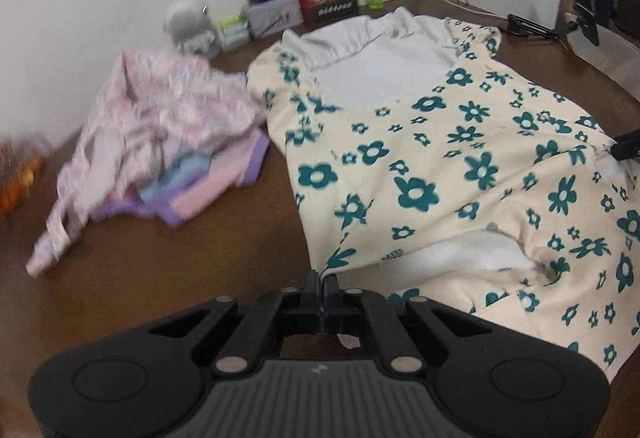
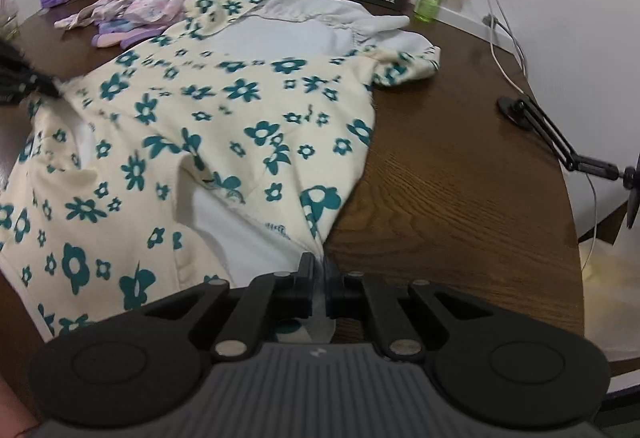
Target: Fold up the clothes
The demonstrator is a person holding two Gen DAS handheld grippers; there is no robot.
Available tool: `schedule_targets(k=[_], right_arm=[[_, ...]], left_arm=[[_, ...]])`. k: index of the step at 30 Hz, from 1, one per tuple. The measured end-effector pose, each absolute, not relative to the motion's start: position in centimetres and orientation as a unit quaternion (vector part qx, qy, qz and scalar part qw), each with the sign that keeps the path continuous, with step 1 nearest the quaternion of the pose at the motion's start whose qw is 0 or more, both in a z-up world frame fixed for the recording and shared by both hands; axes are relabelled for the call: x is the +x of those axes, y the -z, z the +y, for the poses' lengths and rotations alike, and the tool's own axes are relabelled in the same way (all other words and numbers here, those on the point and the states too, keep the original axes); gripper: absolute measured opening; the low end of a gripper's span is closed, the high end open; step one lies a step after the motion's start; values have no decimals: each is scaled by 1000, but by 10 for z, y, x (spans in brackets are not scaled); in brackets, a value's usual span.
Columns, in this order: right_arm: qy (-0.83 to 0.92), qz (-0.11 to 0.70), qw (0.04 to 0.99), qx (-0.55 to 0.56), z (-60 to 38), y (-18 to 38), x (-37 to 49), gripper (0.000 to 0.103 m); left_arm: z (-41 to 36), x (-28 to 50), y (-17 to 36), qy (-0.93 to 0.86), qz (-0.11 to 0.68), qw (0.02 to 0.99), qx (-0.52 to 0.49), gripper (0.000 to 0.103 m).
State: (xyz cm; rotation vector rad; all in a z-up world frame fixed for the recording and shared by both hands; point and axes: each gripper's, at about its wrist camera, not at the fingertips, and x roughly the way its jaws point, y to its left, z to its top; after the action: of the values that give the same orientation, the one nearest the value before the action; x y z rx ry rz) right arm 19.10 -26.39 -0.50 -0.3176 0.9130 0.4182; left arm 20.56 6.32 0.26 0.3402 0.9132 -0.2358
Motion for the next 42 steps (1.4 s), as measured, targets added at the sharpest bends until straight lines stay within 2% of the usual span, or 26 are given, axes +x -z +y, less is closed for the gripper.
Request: schedule_targets(k=[2,4,5,6,7,8,10,12,14,16,21,24,25,28,29,30,32,37,39,41,42], right_arm=[[-198,435,867,-142,-266,5,193,5],[-201,434,869,-123,-269,3,193,8],[-203,433,871,-113,-272,2,192,17],[-203,428,875,-103,-275,-3,189,30],[-204,423,878,-94,-279,-7,186,37],[-210,413,882,-87,-283,-13,179,40],[-220,399,886,-82,-287,-23,168,41],[-229,392,887,-79,-289,-32,156,50],[-225,399,886,-75,-291,-33,149,56],[-221,413,882,-56,-296,-28,144,56],[-220,438,872,8,-306,-11,136,56],[-223,438,870,31,-305,-4,129,56],[-226,437,869,42,-305,-1,127,56],[-231,432,869,62,-302,5,128,45],[-232,432,869,67,-301,7,130,38],[-233,433,868,70,-300,9,131,26],[-233,434,868,66,-298,11,132,17],[-231,429,872,50,-298,8,127,18],[-226,426,874,52,-305,5,128,35],[-222,422,877,55,-309,3,127,39],[-222,420,878,60,-312,2,129,39]], left_arm=[[65,207,3,117,441,877,154,3],[67,206,0,119,437,880,144,13],[69,205,-3,121,434,883,135,17],[73,202,-8,123,428,886,126,27],[77,199,-13,125,422,890,117,34],[80,195,-18,130,416,893,112,35],[82,183,-31,151,402,897,104,37],[77,171,-41,196,393,892,102,39],[65,164,-40,237,395,880,117,45],[50,160,-36,274,398,864,138,46],[22,164,-13,313,422,826,202,44],[25,169,-4,327,442,814,189,7],[27,169,-3,327,446,813,181,5],[34,160,-6,302,436,826,192,4],[38,157,-7,294,435,830,187,4],[41,154,-8,285,434,835,183,4],[50,149,-11,272,431,844,170,4],[71,136,-17,244,431,859,132,4],[75,133,-16,236,437,859,126,4],[78,135,-14,229,443,859,114,6],[79,136,-16,228,444,860,105,13]])
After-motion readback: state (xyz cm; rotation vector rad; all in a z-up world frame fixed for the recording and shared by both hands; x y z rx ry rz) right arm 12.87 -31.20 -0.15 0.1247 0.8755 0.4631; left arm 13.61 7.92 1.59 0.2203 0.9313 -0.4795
